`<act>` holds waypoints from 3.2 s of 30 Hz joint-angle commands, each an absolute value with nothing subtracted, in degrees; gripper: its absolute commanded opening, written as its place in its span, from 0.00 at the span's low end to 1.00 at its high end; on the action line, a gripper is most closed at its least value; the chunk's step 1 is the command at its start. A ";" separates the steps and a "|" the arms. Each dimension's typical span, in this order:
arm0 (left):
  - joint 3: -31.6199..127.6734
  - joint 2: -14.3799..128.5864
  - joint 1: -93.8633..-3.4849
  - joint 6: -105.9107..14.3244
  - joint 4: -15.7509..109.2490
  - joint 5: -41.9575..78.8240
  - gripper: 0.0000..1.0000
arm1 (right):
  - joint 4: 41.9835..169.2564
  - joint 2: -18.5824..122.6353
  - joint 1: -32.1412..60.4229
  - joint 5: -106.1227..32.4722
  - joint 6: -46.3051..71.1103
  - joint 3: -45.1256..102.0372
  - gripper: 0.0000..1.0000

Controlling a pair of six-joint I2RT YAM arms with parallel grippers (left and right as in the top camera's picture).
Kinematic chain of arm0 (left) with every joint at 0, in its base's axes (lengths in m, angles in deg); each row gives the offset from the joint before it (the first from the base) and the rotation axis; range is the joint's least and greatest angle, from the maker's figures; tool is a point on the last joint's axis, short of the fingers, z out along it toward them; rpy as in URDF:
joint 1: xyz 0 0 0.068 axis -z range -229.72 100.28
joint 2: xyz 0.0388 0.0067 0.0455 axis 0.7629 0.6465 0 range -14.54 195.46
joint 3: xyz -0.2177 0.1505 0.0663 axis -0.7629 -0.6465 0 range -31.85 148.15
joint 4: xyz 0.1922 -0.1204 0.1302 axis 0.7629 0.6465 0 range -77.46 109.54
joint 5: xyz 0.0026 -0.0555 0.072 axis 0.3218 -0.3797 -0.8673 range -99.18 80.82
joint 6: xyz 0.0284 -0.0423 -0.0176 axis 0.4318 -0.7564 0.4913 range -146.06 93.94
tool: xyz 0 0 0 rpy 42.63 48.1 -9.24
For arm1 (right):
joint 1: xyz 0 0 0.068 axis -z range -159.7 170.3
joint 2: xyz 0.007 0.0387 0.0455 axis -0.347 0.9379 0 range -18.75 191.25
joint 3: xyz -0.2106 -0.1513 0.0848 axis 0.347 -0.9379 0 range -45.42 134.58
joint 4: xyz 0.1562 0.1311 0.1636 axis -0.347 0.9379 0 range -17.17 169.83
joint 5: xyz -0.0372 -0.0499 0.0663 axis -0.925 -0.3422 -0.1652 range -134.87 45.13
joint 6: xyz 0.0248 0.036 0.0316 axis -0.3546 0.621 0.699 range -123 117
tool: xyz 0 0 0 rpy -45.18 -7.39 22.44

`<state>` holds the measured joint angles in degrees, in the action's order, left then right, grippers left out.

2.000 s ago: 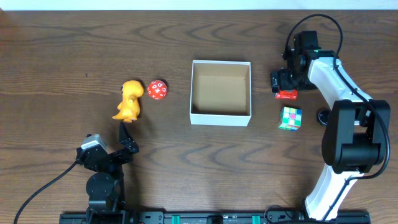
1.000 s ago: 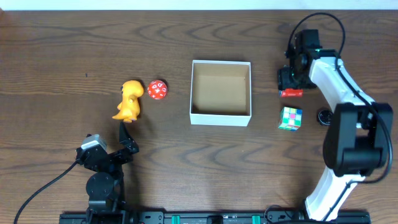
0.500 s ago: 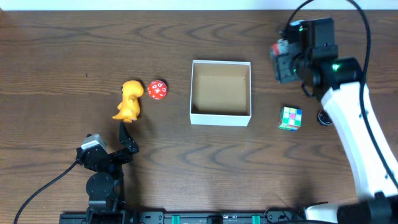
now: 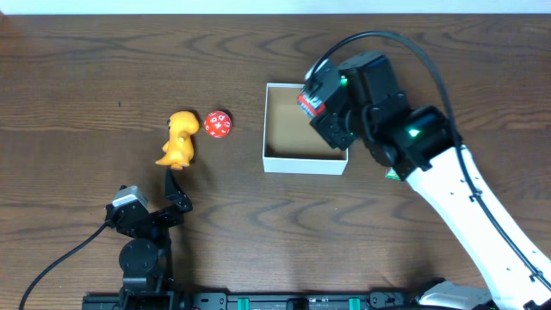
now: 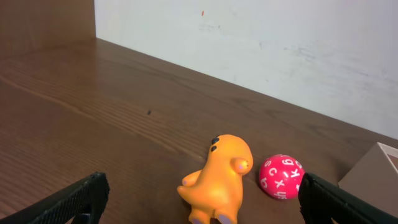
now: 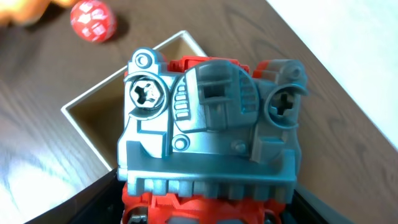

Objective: Pack container
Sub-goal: 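Lift the red car and carry it left into the white box, then lower the red car into the box and open the right gripper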

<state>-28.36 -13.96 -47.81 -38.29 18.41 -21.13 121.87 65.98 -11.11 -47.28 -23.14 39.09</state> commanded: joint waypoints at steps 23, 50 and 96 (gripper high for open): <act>-30.02 -14.31 -48.09 -38.66 19.07 -21.15 0.98 | 117.24 83.58 -10.33 -51.13 -53.04 40.05 0.47; -30.02 -14.31 -48.09 -38.66 19.07 -21.15 0.98 | 113.06 87.80 -6.22 -47.37 -53.56 39.81 0.47; -30.02 -14.31 -48.09 -38.66 19.07 -21.15 0.98 | 109.22 95.82 -3.33 -44.38 -62.00 39.61 0.57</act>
<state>-28.36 -13.96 -47.81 -38.29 18.41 -21.15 109.52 94.88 -3.90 -45.27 -61.23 39.09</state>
